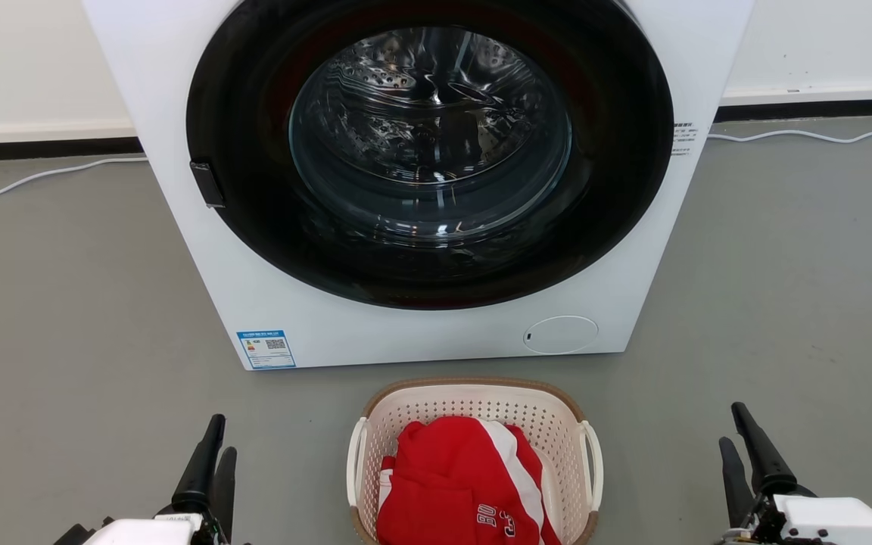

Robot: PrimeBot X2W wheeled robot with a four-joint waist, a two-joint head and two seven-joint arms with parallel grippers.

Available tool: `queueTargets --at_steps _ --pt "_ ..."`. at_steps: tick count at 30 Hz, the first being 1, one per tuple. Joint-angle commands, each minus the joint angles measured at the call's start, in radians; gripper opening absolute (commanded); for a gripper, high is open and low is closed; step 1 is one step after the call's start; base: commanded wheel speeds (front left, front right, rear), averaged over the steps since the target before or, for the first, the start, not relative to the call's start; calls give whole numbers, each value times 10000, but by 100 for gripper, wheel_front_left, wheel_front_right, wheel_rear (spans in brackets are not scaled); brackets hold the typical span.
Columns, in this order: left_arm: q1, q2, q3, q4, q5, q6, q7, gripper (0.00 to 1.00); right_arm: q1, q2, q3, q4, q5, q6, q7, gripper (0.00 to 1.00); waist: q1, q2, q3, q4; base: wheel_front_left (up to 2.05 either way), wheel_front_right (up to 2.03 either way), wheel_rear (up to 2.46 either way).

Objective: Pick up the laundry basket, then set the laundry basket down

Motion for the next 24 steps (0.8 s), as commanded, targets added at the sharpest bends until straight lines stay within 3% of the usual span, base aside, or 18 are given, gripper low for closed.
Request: queueTargets --at_steps 1,12,24 --pt "-391 44 11 -375 76 -10 -105 100 -349 -110 122 -324 -117 14 -150 100 -2 0 8 -6 0 0 0" --pt "-493 61 -102 -736 653 -16 -427 100 -461 -273 506 -564 -459 21 -517 100 -3 0 38 -41 0 0 0" --pt "-552 80 -299 -1089 2047 -24 -780 100 -569 -454 907 -961 -1042 29 -872 100 -3 0 50 -61 0 0 0"
